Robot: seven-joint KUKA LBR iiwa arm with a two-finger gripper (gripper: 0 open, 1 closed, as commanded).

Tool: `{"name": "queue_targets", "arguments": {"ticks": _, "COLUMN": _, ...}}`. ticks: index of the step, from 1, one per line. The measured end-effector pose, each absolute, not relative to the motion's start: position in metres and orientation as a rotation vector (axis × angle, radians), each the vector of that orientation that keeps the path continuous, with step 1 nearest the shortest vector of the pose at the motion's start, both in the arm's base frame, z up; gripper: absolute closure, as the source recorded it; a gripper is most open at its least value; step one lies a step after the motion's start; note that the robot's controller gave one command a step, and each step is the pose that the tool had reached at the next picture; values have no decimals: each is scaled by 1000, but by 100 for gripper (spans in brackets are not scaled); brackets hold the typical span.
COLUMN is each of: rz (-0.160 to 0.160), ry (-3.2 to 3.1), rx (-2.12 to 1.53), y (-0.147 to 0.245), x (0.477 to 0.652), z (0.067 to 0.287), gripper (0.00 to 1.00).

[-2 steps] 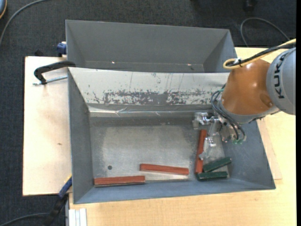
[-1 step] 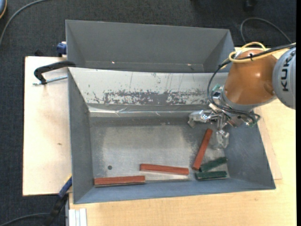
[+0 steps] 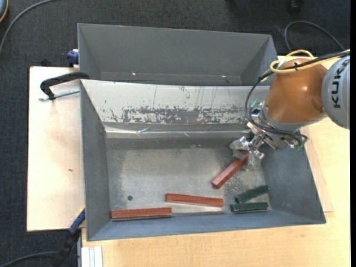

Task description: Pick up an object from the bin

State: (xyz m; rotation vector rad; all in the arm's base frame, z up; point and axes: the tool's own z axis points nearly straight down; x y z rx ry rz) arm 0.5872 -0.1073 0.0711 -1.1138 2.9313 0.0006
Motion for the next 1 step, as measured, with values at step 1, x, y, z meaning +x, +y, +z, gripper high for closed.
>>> {"name": "queue_targets", "arguments": {"ticks": 1, "rz": -6, "ry": 2946, "rx": -1059, "y": -111, "x": 595, "z": 237, "gripper": 100}}
